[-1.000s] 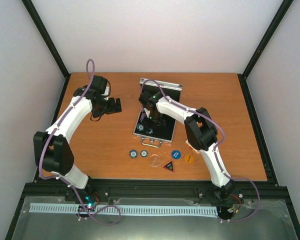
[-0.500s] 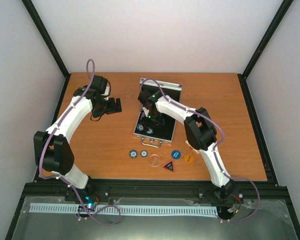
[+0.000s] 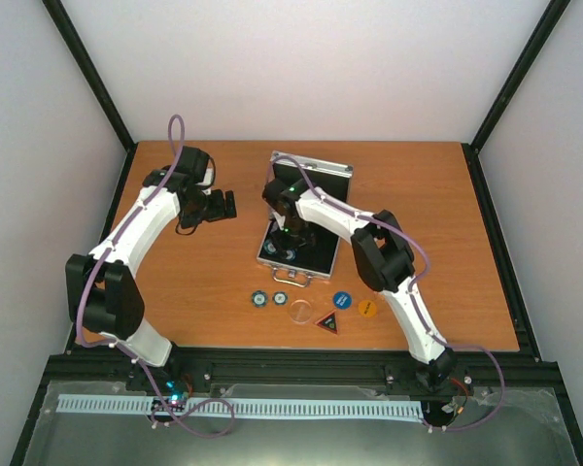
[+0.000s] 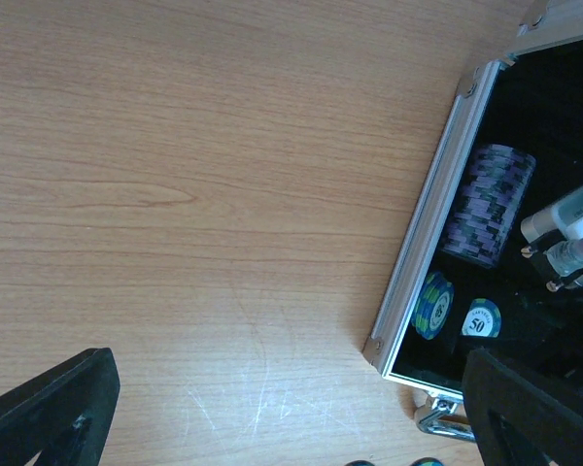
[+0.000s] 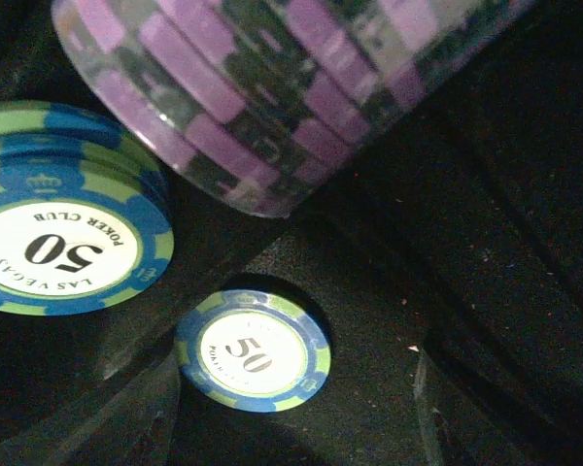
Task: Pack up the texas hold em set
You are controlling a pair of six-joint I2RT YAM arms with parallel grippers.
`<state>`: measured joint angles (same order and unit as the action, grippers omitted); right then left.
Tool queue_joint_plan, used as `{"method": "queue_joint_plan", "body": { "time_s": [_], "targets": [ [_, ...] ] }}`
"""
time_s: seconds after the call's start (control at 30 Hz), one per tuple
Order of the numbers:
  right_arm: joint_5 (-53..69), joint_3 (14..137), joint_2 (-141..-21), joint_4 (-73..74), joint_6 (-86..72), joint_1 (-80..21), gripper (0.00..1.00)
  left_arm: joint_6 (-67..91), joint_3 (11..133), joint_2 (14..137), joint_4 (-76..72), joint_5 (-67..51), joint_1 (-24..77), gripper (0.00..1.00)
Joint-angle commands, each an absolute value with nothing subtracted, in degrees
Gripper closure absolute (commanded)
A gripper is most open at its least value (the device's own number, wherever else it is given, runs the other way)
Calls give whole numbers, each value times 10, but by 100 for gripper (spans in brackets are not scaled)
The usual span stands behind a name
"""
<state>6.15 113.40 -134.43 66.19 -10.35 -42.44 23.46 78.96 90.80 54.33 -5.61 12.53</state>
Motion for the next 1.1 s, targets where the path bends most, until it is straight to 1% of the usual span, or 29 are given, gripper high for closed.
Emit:
{"method": "queue_joint_plan", "body": {
  "time_s": [0.0,0.07,0.23,0.47,0.7,0.8,0.93,1.07],
  "targets": [
    [36,1134,-1377,662,-105,-439,34,221,800,920,549,-57,122,0],
    [1,1129,-1374,665,-109,-439,37,220,802,921,548,-57,122,0],
    [-79,1115,-1363,666,-125,-431,37,220,803,925,547,-56,122,0],
    [-133,1118,-1356,669,-140,-427,37,219,807,929,547,-56,122,0],
    [-147,1114,-1343,678,-137,-425,37,219,819,930,549,-59,122,0],
    [-151,1089,-1333,682,-134,-421,37,222,819,930,546,-64,122,0],
    [-135,1057,-1301,661,-129,-415,37,220,816,930,542,-65,122,0],
    [-101,1077,-1300,662,-134,-413,37,219,814,929,541,-68,122,0]
  ]
}}
